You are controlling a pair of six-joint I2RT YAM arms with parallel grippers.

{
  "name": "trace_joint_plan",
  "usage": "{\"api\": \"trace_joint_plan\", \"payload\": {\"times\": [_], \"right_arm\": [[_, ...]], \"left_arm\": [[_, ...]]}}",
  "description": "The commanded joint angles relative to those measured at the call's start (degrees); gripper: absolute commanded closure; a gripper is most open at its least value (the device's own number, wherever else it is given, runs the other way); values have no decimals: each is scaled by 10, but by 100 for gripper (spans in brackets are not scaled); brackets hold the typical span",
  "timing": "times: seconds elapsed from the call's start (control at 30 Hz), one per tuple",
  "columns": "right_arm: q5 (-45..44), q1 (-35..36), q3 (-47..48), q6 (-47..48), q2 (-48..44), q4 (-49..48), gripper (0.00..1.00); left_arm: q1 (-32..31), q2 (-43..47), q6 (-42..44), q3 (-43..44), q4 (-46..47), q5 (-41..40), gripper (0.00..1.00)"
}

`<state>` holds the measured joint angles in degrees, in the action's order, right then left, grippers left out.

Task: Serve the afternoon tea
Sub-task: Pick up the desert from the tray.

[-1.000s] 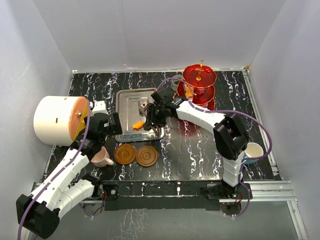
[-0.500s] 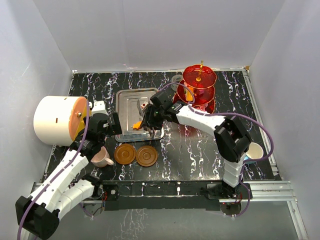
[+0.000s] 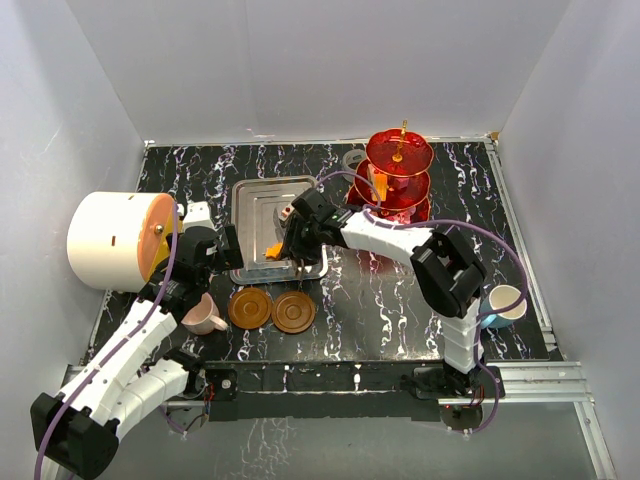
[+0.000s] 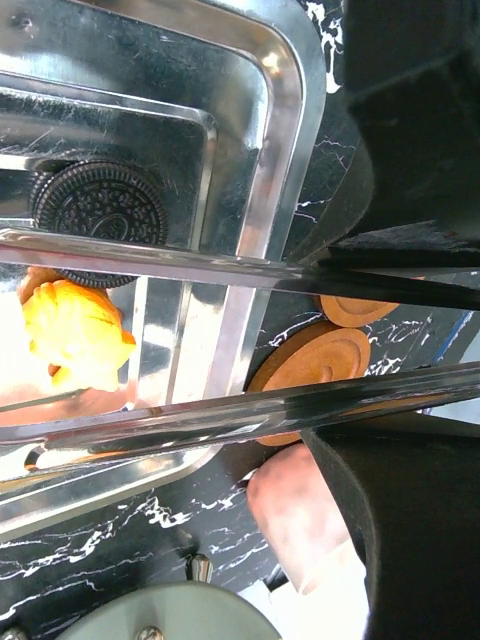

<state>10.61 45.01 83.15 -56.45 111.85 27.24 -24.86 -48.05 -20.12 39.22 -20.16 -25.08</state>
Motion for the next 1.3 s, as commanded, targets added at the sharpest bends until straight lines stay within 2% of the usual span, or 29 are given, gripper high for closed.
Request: {"api": "trace_joint_plan", "payload": {"times": [0.0, 0.3, 0.53, 0.63, 0.73, 0.93, 1.03, 1.27], "right_arm": [[-19, 5, 53, 13, 12, 2, 56], [-40, 7, 82, 28, 38, 36, 57], [-54, 7, 78, 42, 28, 48, 68], [-51, 7, 78, 49, 29, 52, 63], [-48, 7, 82, 55, 36, 55, 62], [-50, 7, 93, 69, 37, 63, 74], [-52, 7, 96, 74, 25, 76, 80], [-5, 6, 90, 143, -56, 118, 81]], "left_arm": [[0, 13, 6, 4, -1, -15, 1], [0, 10, 5, 4, -1, -15, 1], [0, 10, 5, 4, -1, -15, 1], [0, 9, 5, 5, -1, -14, 1], [0, 8, 5, 5, -1, -13, 1], [0, 6, 5, 5, -2, -13, 1], [0, 5, 5, 6, -3, -14, 1], [0, 5, 5, 6, -4, -15, 1]]}}
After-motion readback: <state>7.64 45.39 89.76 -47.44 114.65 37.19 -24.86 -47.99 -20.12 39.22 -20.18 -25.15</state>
